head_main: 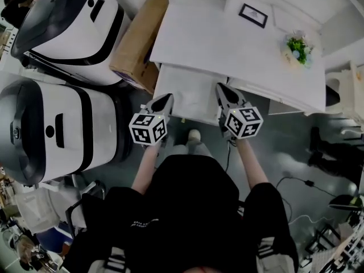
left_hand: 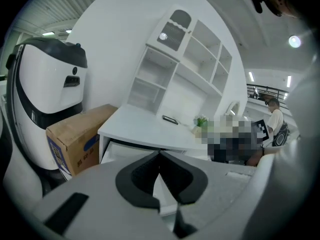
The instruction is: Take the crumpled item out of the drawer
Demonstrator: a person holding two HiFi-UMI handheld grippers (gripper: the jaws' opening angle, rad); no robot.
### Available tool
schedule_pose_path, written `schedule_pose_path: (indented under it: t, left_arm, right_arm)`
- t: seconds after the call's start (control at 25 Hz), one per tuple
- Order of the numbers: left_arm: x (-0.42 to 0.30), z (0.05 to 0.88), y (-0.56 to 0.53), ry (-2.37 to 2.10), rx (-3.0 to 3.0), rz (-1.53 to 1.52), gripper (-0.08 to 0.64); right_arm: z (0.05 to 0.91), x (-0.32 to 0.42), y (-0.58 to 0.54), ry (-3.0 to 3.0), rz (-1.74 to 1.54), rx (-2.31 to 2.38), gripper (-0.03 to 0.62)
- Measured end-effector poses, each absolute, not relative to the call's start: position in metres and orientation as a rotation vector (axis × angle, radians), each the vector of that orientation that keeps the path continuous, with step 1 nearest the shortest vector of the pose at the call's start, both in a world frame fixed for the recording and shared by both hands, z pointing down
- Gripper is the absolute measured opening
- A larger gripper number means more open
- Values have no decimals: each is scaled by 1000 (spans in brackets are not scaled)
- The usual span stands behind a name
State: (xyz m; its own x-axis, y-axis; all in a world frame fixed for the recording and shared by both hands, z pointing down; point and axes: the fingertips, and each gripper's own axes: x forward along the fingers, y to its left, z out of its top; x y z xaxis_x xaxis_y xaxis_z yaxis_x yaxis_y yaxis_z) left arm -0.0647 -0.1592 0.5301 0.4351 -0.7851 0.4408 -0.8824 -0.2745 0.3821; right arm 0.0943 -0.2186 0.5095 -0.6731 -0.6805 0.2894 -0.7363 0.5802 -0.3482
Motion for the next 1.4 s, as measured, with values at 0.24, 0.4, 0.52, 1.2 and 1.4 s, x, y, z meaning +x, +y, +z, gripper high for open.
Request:
schedule_pose_path:
  t: [0.24, 0.4, 0.52, 1.2, 1.4]
  left_arm:
    - [-61, 557, -175, -1333, 2069, 272, -3]
    - [-61, 577, -185, -1295, 2027, 327, -2]
    - [-64, 594, -193, -1274, 1994, 401, -3]
    - [-69, 646, -217, -1121, 1913, 497, -3]
    - [-74, 651, -221, -1118, 1911, 512, -3]
  right_arm:
    - [554, 56, -224, -2626, 755, 953, -8]
    - [588, 42, -229, -2558, 839, 852, -8]
    - [615, 38, -237, -2498, 893, 831, -8]
    - [748, 20, -250, -2140, 1062, 717, 72]
    - [776, 22, -250, -2070, 1063, 729, 114]
